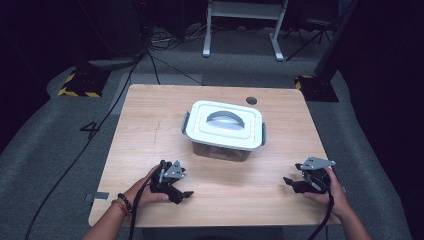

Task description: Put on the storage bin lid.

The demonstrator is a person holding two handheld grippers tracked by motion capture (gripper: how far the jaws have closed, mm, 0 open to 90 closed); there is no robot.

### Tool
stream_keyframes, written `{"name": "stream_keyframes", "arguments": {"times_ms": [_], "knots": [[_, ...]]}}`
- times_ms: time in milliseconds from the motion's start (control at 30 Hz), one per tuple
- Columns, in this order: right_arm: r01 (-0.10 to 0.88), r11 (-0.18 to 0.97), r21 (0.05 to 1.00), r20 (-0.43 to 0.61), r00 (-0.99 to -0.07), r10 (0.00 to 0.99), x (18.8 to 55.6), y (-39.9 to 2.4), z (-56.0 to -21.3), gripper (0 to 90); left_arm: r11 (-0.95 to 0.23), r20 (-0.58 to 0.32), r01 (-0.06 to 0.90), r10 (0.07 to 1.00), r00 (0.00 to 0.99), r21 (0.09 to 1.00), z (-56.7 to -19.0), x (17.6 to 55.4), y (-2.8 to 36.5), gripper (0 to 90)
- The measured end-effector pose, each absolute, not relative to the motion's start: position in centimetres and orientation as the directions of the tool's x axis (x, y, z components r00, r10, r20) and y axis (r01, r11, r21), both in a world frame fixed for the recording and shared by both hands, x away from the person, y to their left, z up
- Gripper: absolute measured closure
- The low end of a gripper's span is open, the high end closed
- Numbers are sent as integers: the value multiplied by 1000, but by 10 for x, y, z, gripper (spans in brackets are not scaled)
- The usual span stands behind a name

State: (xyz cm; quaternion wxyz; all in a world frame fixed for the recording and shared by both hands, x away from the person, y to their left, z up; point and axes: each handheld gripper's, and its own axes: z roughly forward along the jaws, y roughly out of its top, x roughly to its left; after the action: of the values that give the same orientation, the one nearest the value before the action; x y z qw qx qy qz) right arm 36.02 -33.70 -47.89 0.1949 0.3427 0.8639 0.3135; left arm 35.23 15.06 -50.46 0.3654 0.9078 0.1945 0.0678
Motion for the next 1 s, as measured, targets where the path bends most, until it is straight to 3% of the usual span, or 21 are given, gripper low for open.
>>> {"name": "stream_keyframes", "arguments": {"times_ms": [600, 1000], "knots": [[548, 386, 742, 10, -586, 810, 346, -378, -502, 240, -657, -18, 303, 403, 915, 690, -505, 352, 151, 127], [542, 384, 748, -7, -573, 820, 344, -378, -504, 234, -653, -18, 318, 422, 906, 688, -505, 350, 152, 127]]}}
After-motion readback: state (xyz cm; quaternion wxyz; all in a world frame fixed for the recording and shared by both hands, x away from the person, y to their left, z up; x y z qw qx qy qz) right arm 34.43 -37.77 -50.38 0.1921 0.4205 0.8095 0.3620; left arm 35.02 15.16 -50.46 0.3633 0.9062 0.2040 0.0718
